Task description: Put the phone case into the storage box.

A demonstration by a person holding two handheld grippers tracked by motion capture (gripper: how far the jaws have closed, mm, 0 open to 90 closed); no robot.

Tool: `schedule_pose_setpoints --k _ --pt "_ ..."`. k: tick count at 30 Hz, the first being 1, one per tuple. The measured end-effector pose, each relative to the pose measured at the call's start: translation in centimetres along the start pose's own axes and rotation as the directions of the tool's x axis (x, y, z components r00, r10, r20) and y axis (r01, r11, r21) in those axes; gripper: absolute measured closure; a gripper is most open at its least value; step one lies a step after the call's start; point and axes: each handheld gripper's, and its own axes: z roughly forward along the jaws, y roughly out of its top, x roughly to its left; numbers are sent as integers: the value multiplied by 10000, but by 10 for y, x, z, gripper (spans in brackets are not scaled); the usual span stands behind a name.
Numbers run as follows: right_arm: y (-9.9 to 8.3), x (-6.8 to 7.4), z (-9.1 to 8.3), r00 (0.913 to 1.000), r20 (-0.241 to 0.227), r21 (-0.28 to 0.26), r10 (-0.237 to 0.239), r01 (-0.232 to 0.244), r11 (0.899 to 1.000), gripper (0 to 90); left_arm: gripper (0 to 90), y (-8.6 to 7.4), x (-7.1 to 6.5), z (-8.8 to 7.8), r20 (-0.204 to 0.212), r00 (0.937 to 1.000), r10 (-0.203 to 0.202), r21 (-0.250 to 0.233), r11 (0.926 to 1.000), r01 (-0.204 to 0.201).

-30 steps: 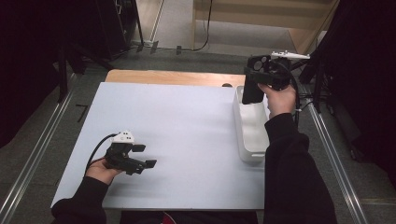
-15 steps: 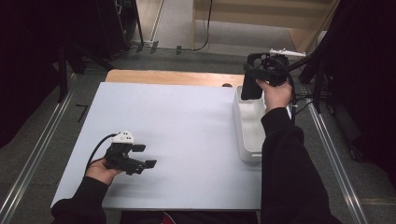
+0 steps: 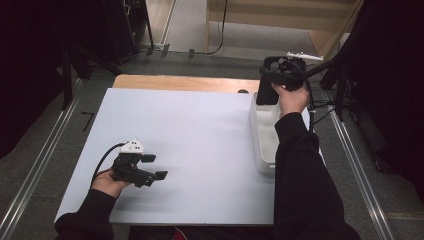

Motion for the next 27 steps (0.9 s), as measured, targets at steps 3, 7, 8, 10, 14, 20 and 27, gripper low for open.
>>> schedule_pose_setpoints --k 3,7,8,10,14,20,27 --pt "-3 -1 4 9999 138 -81 72 -71 9999 118 192 0 0 0 24 10000 22 -47 10000 -22" --pt "-4 -2 9 9995 301 -119 45 -41 9999 118 192 0 0 0 -1 10000 48 -69 10000 -48" --pt "-5 -3 10 9994 342 -103 50 -46 9999 118 192 0 0 -1 -18 10000 9 -11 10000 -9" --pt "-6 -3 13 9992 396 -29 46 -45 10000 118 192 0 0 -1 -24 10000 30 -20 10000 -30" --pt "-9 -4 18 9988 482 18 24 -25 10000 117 192 0 0 0 11 10000 26 -112 9999 -26" --pt "-14 -4 24 9986 519 45 48 -51 10000 117 192 0 1 -1 4 10000 31 -107 9999 -30" --pt "-20 -7 28 9977 665 -47 99 -96 9999 117 192 0 1 -1 9 10000 24 -114 9999 -23"
